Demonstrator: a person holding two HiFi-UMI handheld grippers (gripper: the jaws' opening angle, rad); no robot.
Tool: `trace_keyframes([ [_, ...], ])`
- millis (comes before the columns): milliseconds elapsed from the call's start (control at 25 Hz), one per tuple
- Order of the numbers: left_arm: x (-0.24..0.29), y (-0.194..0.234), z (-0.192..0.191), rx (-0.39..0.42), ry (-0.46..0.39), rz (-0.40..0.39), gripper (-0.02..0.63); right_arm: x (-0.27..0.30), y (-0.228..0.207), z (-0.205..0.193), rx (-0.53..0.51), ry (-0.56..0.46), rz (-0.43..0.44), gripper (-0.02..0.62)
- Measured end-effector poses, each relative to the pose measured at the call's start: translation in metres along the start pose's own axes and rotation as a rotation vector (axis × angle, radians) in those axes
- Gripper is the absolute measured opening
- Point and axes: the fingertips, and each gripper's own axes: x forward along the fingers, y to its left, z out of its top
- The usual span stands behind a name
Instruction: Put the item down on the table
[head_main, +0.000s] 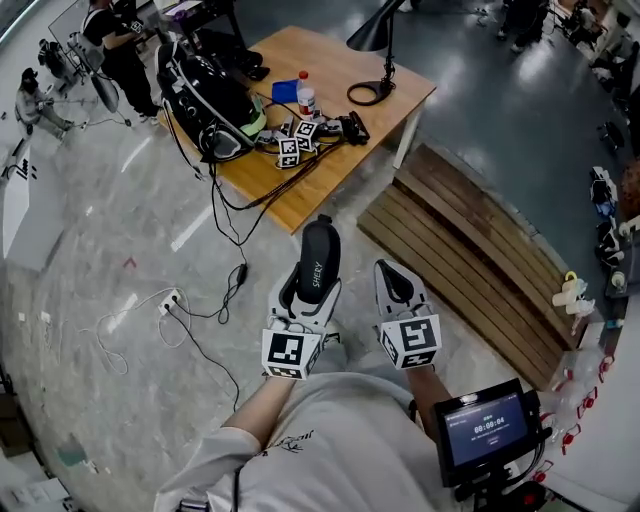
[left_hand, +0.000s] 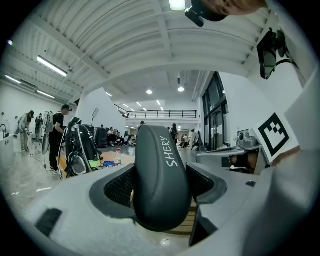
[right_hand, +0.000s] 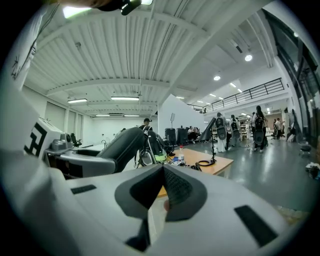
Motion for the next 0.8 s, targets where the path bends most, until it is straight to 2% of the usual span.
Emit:
trace_keyframes([
  [120,0.030,0.009,0.001,-0.010,0.023,0.001,0.330,0.037,-0.014,0.007,0.000,0.019,0.008,0.003],
  [320,0.067,0.026,0.005,-0.015,0.036,0.043,0.330,0.089,-0.025,0.020,-0.018,0.017,0.084,0.003],
  [480,0.086,0.040,0.006,-0.023,0.041,0.083,0.330,0.112,-0.036,0.024,-0.023,0.025,0.123,0.003],
  [640,0.100,0.043,0.002,-0.054,0.053,0.091,0.330,0.125,-0.045,0.025,-0.021,0.030,0.142,0.003],
  [800,0.113,0.053,-0.014,-0.072,0.112,0.101,0.330,0.140,-0.049,0.020,-0.016,0.049,0.157,0.003],
])
